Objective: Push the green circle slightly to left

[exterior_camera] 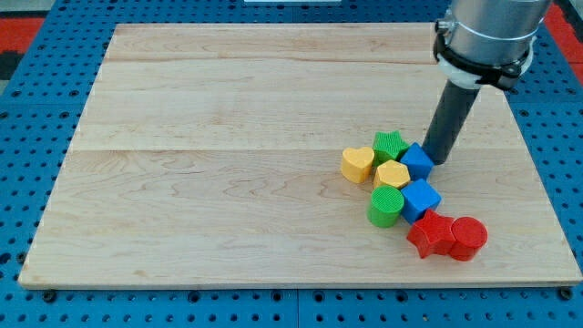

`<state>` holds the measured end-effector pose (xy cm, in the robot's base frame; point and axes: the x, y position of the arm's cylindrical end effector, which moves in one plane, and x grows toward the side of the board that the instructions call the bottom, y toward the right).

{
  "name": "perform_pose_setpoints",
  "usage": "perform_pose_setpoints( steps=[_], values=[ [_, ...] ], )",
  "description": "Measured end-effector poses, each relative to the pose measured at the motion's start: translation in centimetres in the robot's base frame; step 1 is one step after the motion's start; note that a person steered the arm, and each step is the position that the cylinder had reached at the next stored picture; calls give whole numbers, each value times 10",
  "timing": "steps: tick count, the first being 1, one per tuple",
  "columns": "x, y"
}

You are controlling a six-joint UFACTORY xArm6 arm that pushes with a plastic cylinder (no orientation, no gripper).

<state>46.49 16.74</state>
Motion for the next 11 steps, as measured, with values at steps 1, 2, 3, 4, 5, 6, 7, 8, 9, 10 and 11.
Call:
perform_pose_setpoints(
  steps=[1, 2, 3, 4, 5, 6, 7, 8, 9, 10, 11],
  values=[
    [2, -3],
    [0, 1],
    [-3, -5],
    [31, 23],
    [79, 23],
    [77, -25],
    [67, -65],
    [70, -63],
    [71, -74],
    [75, -95],
    [99, -78]
  ],
)
